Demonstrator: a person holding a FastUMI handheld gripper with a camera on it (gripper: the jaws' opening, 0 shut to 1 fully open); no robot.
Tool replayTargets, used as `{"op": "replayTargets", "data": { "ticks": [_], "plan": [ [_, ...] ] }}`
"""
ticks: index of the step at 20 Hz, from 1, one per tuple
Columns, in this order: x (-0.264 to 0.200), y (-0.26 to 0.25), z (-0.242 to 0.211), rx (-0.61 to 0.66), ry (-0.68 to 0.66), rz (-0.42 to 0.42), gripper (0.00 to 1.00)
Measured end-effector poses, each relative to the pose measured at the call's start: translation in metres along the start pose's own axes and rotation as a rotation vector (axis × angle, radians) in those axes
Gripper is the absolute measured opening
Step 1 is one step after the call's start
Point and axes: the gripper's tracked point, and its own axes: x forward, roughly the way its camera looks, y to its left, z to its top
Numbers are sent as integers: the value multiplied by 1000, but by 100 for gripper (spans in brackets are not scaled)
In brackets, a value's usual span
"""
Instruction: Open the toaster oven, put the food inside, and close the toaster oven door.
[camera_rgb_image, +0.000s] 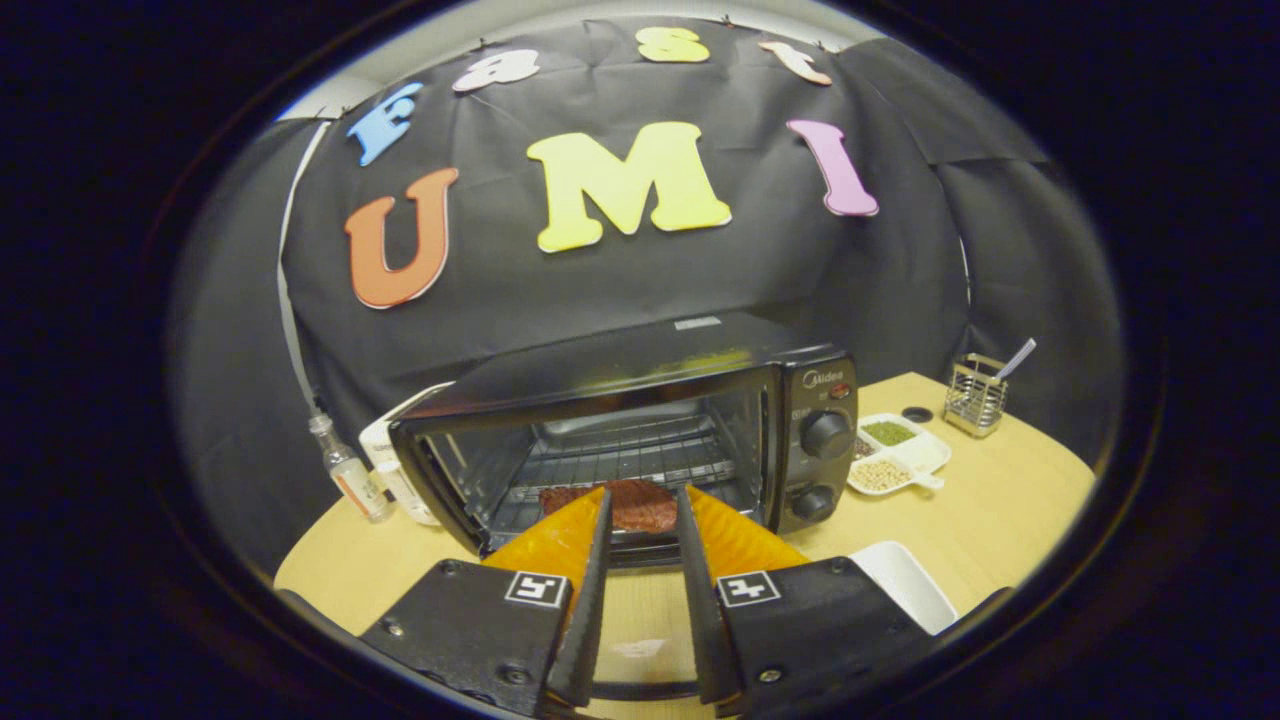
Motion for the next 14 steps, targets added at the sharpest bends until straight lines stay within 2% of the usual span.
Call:
{"op": "replayTargets", "data": {
  "ticks": [4, 8, 11, 14],
  "plan": [
    [-53, 19, 2, -67, -45, 44, 51],
    [-87, 32, -25, -100, -13, 67, 79],
    [-92, 25, -61, -121, 69, 59, 100],
    [-94, 15, -101, -93, 182, 42, 100]
  ]
}}
